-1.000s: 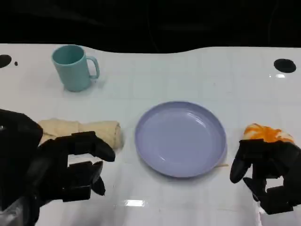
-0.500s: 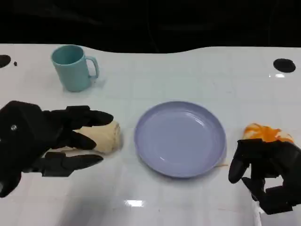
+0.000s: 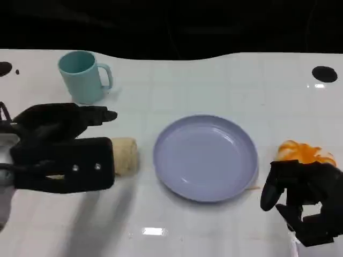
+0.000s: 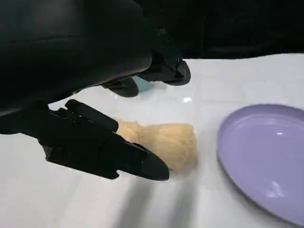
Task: Grasp the towel on the left side of the plate with the left hand and place it into the plate.
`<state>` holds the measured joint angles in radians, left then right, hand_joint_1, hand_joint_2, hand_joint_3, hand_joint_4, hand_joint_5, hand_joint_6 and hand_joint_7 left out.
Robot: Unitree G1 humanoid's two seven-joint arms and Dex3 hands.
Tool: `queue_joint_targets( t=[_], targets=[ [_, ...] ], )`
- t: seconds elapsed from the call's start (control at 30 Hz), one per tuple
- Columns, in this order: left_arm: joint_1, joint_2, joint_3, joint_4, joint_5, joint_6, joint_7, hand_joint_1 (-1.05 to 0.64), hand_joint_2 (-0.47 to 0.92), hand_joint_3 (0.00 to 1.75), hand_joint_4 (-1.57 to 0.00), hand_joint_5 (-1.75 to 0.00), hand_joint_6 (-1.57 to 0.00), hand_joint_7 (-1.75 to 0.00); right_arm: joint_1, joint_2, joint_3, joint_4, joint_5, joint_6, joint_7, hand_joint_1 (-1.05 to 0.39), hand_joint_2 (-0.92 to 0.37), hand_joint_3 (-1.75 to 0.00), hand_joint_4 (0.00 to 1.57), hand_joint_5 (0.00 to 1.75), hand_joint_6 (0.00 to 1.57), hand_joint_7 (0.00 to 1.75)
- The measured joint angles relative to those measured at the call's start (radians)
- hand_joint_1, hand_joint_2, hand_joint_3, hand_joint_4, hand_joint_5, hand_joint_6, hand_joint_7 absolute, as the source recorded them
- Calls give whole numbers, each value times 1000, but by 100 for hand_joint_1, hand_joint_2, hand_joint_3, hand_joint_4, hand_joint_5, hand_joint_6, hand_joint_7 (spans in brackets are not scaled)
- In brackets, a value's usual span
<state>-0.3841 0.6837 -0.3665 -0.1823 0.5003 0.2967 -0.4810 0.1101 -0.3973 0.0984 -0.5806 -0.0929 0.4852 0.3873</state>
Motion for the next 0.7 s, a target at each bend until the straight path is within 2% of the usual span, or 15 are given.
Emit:
queue_joint_targets(
  t=[0.23, 0.43, 0.7],
  targets=[
    [-59, -66, -56, 181, 139, -100, 43, -51, 88, 0, -33, -28, -35, -1, 2, 0, 1, -1, -1, 0, 0, 3, -53, -114, 71, 173, 70, 144],
    [-132, -117, -95, 355, 215, -153, 65, -49, 89, 0, -41, -16, -37, -1, 4, 0, 1, -2, 0, -2, 0, 1, -53, -114, 72, 174, 70, 143],
    [-218, -217, -120, 675, 239, -218, 123, -47, 91, 2, -45, -9, -37, 0, 8, 0, 2, -13, -1, -2, 0, 2, -53, -114, 72, 173, 71, 143]
  ],
)
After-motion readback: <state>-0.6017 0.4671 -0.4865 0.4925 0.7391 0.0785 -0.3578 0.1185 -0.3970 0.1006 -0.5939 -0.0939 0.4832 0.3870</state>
